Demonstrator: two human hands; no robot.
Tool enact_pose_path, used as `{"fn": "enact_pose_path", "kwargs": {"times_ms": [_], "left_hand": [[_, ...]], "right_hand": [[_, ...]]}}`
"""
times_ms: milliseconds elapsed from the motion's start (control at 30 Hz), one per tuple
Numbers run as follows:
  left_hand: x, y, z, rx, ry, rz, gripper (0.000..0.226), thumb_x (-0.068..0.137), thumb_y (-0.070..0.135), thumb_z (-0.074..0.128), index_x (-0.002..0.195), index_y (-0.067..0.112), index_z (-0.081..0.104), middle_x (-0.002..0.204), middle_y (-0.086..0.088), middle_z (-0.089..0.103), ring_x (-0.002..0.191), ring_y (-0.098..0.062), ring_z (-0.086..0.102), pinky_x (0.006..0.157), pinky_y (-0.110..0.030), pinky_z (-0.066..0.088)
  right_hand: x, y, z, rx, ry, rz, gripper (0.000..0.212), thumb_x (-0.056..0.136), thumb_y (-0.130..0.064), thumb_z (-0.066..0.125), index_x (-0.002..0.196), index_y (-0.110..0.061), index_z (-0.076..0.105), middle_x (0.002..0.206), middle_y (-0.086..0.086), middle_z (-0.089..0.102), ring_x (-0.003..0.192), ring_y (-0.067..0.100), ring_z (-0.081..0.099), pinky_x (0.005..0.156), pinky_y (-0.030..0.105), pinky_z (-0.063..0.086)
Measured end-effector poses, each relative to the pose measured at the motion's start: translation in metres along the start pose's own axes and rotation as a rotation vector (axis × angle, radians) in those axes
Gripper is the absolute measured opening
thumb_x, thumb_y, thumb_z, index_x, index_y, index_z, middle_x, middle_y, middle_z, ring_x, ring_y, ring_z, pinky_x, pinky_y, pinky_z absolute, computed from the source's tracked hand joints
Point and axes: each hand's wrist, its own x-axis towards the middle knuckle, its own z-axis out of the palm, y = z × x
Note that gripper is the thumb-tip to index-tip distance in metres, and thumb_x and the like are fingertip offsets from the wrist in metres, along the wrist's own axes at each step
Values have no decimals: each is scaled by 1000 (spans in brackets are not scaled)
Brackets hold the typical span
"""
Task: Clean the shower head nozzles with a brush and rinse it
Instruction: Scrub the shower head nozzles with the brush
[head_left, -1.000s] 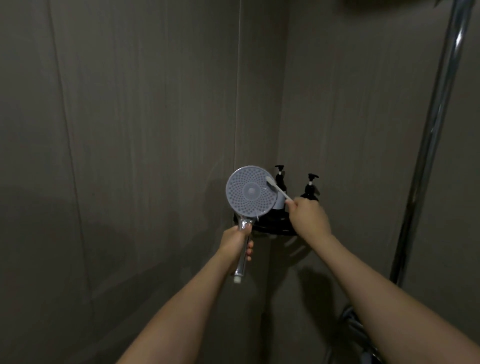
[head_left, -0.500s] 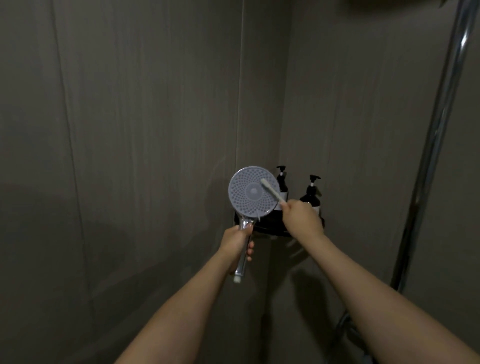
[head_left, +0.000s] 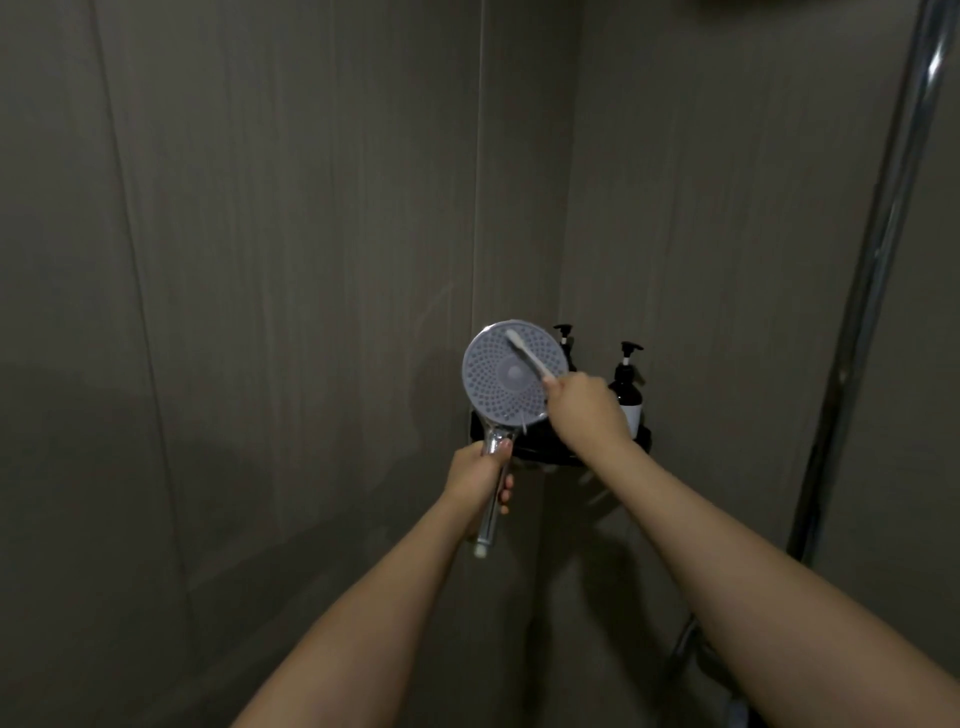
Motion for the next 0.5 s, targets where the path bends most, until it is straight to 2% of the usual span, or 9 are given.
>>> {"fn": "enact_pose_path", "kwargs": {"times_ms": [100,133,200,333,500], "left_hand": [[-2,-4,0,-20,4,-6,26,94,26,47,71,14,46,54,-6,47,36,-13,40,38,-18,35],[-3,-5,0,-33,7,-5,25,94,25,47,71,14,46,54,-7,47,37,-13,40,39,-18,35],[-5,-7,1,-42,19,2,26,94,24,47,69,14,45,53,-7,46,36,-13,40,38,-18,34],[-8,-6,3,-81,47,17,26,93,24,49,69,14,47,51,-6,46,35,-13,40,37,-18,34],[-17,-2,3,-123,61,1,25,94,25,49,71,15,46,54,-6,45,38,-14,39,37,-18,35]], "right_hand": [[-2,0,1,11,-77,-14,36,100,-27,34,102,-6,62,84,14,61,75,30,60,61,39,52],[-2,3,0,-18,-59,-21,35,100,-26,34,103,-6,62,86,14,61,77,30,61,56,37,50],[-3,11,-3,-88,11,-14,36,99,-26,34,98,-4,62,82,11,59,74,28,59,47,29,38],[-17,21,2,-192,-117,-98,33,99,-28,36,92,-10,62,83,12,61,76,30,60,59,33,44],[-24,43,-5,-279,-96,-86,37,98,-33,36,90,-8,61,72,6,55,64,24,52,49,29,35]]}}
